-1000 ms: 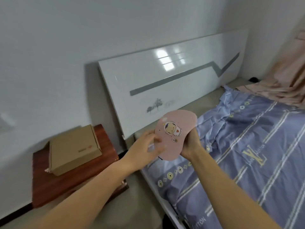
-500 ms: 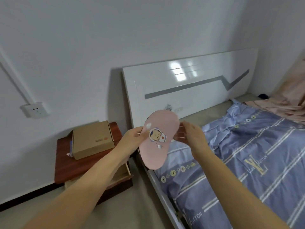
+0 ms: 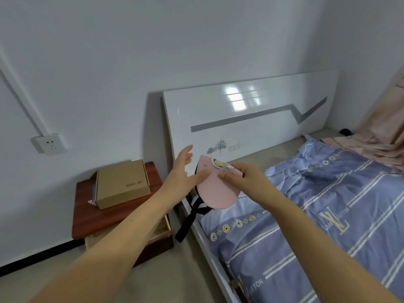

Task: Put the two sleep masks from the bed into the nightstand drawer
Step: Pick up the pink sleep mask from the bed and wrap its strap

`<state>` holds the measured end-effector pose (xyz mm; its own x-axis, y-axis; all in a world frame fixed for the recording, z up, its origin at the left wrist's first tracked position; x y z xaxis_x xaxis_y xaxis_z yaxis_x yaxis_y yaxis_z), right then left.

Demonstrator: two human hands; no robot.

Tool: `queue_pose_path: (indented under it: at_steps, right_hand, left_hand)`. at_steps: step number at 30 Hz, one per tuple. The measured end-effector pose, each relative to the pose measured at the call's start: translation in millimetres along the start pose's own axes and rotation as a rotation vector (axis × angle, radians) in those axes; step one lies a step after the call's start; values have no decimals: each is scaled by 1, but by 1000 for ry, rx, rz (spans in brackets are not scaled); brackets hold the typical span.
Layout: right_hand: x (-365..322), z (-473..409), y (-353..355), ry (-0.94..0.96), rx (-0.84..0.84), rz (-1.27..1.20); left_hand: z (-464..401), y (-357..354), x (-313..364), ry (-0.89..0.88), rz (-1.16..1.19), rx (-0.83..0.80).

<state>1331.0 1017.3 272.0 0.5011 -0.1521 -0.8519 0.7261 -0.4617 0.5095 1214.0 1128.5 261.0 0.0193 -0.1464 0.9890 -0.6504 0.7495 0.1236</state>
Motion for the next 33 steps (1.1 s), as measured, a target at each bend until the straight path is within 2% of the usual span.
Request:
queue_pose_path:
  at_steps: [3,5,6,8,10,12,15,17,21,25,27,28,30,31,33]
  right_hand:
    - [-7,-3,3,-32,73,-158]
    - [-5,-4,7,-104,227,-325]
    - [0,-4,2,-153,245,-460]
    - [1,-4,-19,-199,94,-823]
    - [-6,2,-33,-174,-68,-991]
    - [-3,6,-35,-155,-75,-877]
    - [7,6,-20,-185,110,-721]
    - [9,6,-12,-191,188,-728]
    - [8,9,-12,-210,183,-709]
    - [21,14,16,-288,439,-503]
    - [23,17,29,-256,525,-495]
    - [21,18,29,-228,522,-503]
    - [15,20,19,-190,470,-485]
    - [12,21,11,-176,450,-456]
    - [9,21,1,-158,471,-401]
  left_hand:
    - [8,-17,4,-1,24,-124]
    - [10,-21,10,-58,-31,-70]
    - [10,-20,12,-77,-30,-32]
    - [8,-18,14,-66,84,18]
    - [5,-17,10,2,260,-12]
    - [8,-25,2,100,347,-148]
    - [16,-37,-15,175,245,-346]
    - [19,-42,-21,159,209,-394]
    - [29,-55,-27,232,293,-460]
    - [45,-59,-37,440,479,-596]
    - [58,-56,-48,576,537,-664]
    - [69,-59,-54,645,475,-737]
    - [82,-67,-69,688,152,-846]
    - [74,-70,-73,627,-79,-817]
    - [41,-64,-64,382,-558,-596]
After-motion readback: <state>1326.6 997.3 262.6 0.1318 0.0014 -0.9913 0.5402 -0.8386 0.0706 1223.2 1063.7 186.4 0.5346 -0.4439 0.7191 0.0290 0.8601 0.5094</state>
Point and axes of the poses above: each hand's wrist, its own z-axis away from the middle knuckle, its own y-axis out of the back of the hand, x = y × z, the point moved 9 cm from there along -z, towards the middle knuckle, and after that the axes turned 4 degrees about z, right-handed, at the moved point
